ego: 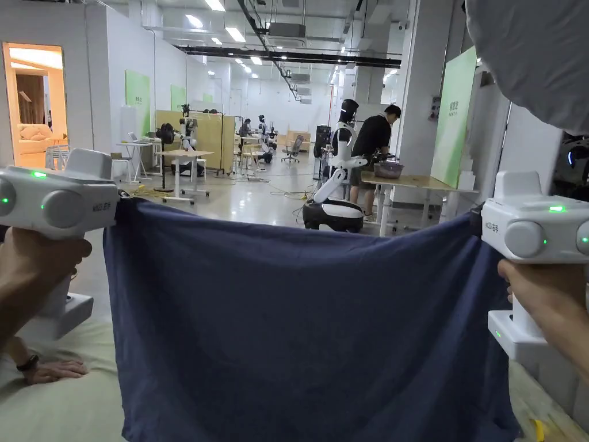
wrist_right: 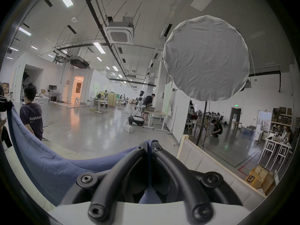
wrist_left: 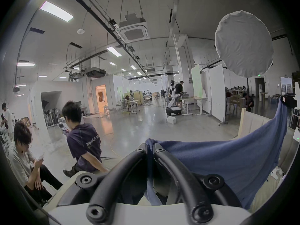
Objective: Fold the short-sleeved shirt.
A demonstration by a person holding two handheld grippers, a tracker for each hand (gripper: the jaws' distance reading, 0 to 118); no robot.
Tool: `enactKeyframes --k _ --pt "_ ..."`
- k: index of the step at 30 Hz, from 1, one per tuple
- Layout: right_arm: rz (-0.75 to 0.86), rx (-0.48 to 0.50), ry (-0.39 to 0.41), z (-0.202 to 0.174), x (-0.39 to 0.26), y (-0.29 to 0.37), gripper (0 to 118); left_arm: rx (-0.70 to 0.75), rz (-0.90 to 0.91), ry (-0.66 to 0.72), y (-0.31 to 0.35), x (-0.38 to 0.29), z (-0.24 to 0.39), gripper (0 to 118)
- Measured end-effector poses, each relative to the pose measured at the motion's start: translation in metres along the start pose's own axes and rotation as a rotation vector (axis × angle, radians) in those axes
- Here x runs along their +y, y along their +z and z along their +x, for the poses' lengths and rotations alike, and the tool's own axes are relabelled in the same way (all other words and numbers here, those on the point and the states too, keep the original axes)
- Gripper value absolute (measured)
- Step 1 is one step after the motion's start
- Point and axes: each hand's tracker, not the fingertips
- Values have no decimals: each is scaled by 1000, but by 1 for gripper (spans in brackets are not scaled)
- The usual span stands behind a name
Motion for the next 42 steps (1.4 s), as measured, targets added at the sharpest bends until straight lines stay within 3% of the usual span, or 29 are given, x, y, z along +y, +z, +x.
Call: enactKeyframes --k 8,16,29,42 --pt "69 -18 -3 -3 33 -40 4 49 46 -5 -21 38 -14 6" --pt "64 16 39 -21 1 -43 4 60 -1 -2 -17 0 -8 6" --pt "-27 67 54 -33 -99 47 4 6 -59 -43 29 -118 1 6" --pt "-154 124 55 -23 -226 207 4 -36 -139 -34 180 -265 11 6"
